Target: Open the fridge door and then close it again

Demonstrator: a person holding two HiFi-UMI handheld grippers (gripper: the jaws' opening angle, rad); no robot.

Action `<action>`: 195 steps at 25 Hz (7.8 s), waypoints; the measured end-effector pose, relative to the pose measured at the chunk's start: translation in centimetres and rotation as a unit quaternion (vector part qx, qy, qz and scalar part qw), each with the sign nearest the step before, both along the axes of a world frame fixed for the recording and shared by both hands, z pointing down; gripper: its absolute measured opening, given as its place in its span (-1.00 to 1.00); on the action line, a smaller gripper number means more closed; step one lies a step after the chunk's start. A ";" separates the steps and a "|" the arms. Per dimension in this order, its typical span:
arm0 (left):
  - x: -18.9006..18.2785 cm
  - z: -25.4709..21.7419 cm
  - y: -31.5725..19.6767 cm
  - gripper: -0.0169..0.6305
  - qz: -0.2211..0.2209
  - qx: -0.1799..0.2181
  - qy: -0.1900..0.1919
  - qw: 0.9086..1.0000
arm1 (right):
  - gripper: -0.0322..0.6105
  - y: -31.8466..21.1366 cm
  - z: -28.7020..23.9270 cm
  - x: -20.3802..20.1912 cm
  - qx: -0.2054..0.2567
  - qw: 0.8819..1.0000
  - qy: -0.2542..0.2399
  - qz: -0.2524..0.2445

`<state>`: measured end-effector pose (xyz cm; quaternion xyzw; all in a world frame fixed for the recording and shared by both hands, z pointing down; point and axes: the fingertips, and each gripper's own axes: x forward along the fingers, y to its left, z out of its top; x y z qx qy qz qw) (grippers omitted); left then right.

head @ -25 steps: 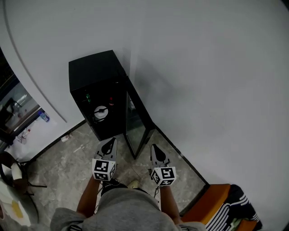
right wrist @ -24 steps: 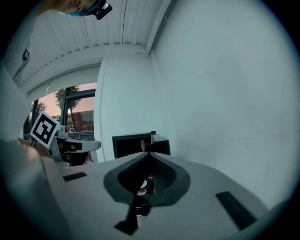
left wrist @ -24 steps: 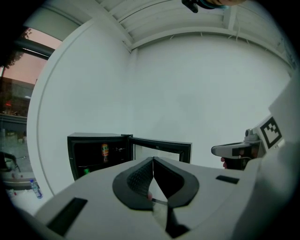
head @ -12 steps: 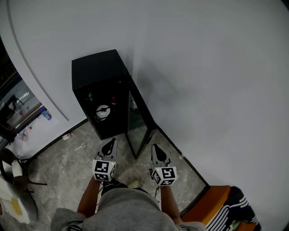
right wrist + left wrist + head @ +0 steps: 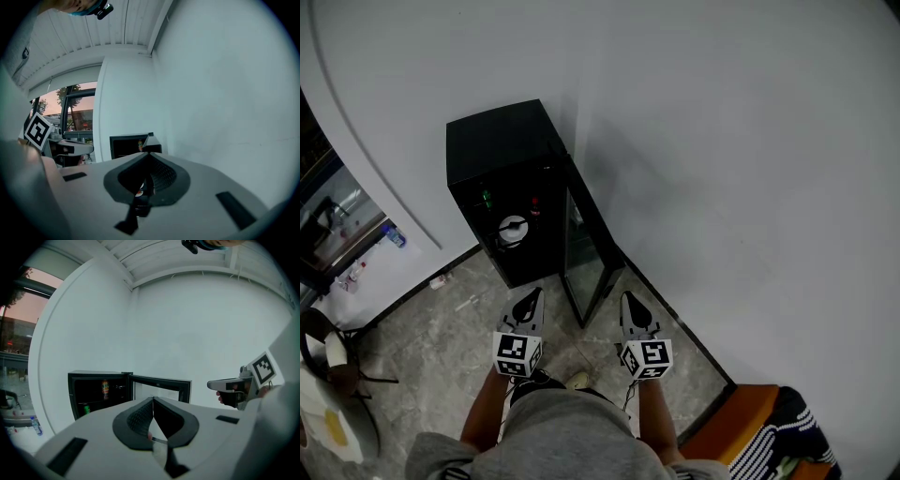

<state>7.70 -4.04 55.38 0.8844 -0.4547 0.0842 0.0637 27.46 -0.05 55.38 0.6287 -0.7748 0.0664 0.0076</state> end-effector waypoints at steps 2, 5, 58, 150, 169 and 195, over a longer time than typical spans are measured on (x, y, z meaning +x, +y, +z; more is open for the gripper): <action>0.1 0.0 -0.1 -0.93 0.000 0.000 0.000 1.000 | -0.82 -0.5 -0.2 0.4 0.003 1.000 -0.002 -0.004; 0.1 0.0 -0.4 -0.93 -0.001 0.000 -0.001 1.000 | -0.82 -1.4 -0.2 0.6 0.005 1.000 -0.002 -0.018; -5.4 0.1 -2.5 -0.93 -0.077 -0.008 -0.001 0.997 | -0.49 -5.4 1.3 -4.0 -0.015 0.988 0.023 -0.149; -25.4 0.3 -9.1 -0.93 -0.194 -0.023 -0.005 0.981 | -0.46 -14.2 0.4 -30.2 -0.010 0.956 0.021 -0.291; -29.8 0.0 -13.7 -0.93 -0.174 -0.010 0.001 0.985 | -0.54 -19.1 0.9 -34.1 -0.011 0.965 0.028 -0.261; -33.8 0.5 -18.5 -0.93 -0.146 -0.012 0.009 0.989 | -0.73 -24.4 0.9 -36.7 -0.012 0.978 0.041 -0.202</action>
